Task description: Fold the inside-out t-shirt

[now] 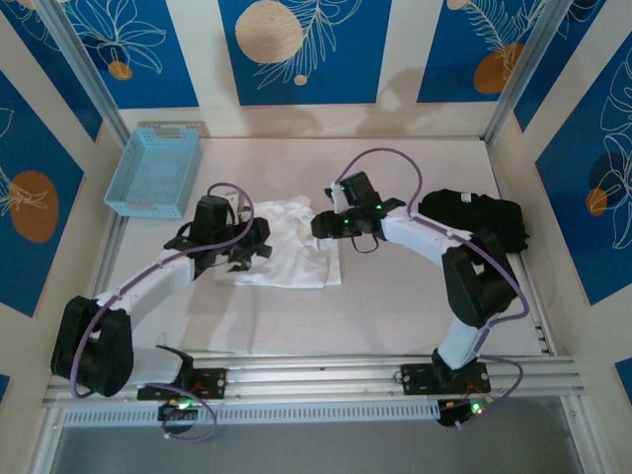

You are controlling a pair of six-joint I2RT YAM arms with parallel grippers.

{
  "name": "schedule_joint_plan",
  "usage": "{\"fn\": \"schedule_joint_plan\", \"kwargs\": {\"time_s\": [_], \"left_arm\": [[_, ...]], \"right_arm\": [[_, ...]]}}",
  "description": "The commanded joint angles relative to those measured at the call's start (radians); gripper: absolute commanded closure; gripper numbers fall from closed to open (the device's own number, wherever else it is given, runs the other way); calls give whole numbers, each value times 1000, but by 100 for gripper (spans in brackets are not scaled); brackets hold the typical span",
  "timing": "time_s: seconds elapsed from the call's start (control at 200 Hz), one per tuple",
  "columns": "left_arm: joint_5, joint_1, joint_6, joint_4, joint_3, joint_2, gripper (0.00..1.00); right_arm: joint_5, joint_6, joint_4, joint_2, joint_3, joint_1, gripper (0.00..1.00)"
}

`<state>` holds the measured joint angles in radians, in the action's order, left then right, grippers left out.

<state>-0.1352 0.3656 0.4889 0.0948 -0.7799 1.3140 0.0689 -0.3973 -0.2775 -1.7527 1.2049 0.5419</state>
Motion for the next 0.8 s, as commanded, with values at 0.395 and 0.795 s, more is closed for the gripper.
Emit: {"fn": "schedule_joint_plan", "kwargs": {"time_s": [0.395, 0.795], "left_arm": [[20, -8, -63, 78, 74, -45, 33], [8, -8, -67, 62, 79, 55, 33]], "right_arm": [[-251, 170, -217, -389, 451, 21, 55], [-289, 203, -201, -268, 374, -16, 93]]}}
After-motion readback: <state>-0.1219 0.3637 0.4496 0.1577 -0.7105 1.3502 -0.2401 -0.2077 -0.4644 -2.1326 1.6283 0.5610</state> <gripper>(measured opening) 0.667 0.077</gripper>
